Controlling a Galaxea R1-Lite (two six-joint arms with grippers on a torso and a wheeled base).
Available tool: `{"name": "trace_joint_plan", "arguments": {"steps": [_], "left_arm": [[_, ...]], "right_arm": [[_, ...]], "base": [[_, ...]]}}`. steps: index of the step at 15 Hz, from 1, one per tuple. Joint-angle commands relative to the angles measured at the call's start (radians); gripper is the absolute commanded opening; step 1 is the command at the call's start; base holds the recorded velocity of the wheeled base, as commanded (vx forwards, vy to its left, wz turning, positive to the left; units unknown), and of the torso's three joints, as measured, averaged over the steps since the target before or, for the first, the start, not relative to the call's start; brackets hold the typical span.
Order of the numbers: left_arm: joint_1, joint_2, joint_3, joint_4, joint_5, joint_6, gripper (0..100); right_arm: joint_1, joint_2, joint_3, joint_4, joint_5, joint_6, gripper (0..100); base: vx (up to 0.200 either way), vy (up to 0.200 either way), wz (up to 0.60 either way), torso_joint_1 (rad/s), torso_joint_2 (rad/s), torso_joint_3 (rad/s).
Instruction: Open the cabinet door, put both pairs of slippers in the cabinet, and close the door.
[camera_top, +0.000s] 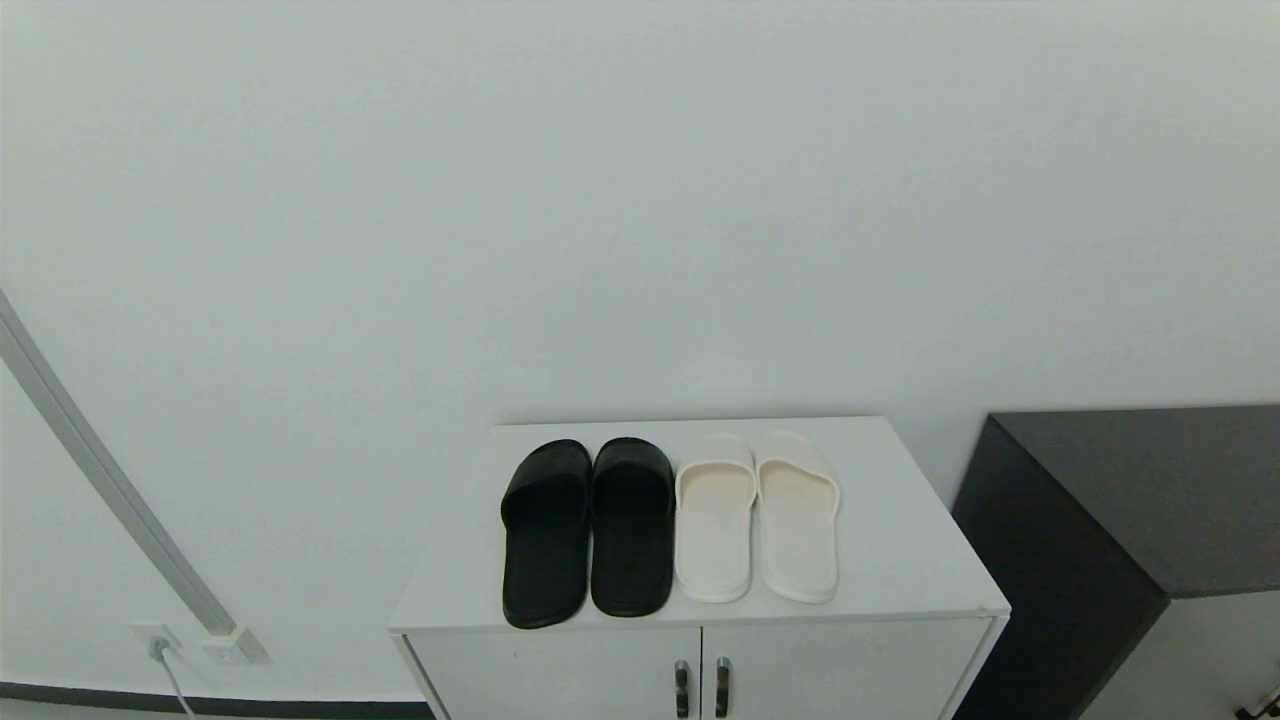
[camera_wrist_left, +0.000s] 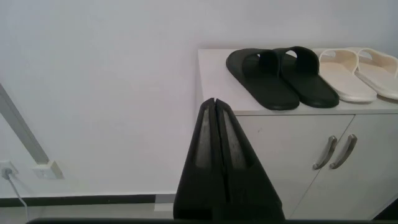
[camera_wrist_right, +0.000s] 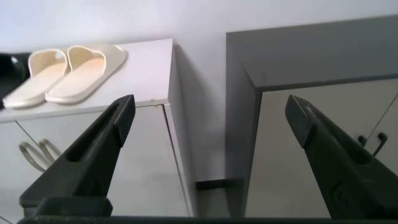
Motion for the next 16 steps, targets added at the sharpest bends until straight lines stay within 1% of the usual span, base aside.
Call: {"name": "trace_joint_plan", "arguments": {"steps": [1,9,10,11,12,13,15,16], "left_arm": [[0.0,0.002,-0.002,0.0,0.0,0.0,0],[0.0,0.002,-0.002,0.001,-0.002,0.0,0],[0.0,0.002,-0.002,0.001,-0.002,0.0,0],[0.0,0.002,0.0,0.001,-0.002,0.0,0],[0.0,0.002,0.0,0.001,-0.002,0.0,0],[0.0,0.002,0.0,0.0,-0.002,0.0,0],[0.0,0.0,0.0,0.0,0.0,0.007,0],[0.0,0.002,0.0,0.0,0.0,0.023,0]], "right_arm": [[0.0,0.002,0.0,0.001,0.001,-0.011,100],[0.0,0.0,-0.002,-0.009,0.001,-0.007,100],[0.002,0.012,-0.078,-0.042,-0.001,0.032,100],[0.015,0.057,-0.212,-0.036,0.004,0.111,100],[0.055,0.166,-0.336,0.064,0.03,0.167,100],[0.071,0.258,-0.325,0.141,0.041,0.131,100],[0.078,0.327,-0.262,0.13,0.047,0.105,100],[0.097,0.391,-0.224,0.083,0.056,0.101,100]], "base": [[0.0,0.0,0.0,0.0,0.0,0.0],[0.0,0.0,0.0,0.0,0.0,0.0],[0.0,0.0,0.0,0.0,0.0,0.0],[0.0,0.0,0.0,0.0,0.0,0.0],[0.0,0.0,0.0,0.0,0.0,0.0],[0.0,0.0,0.0,0.0,0.0,0.0],[0.0,0.0,0.0,0.0,0.0,0.0],[0.0,0.0,0.0,0.0,0.0,0.0]]}}
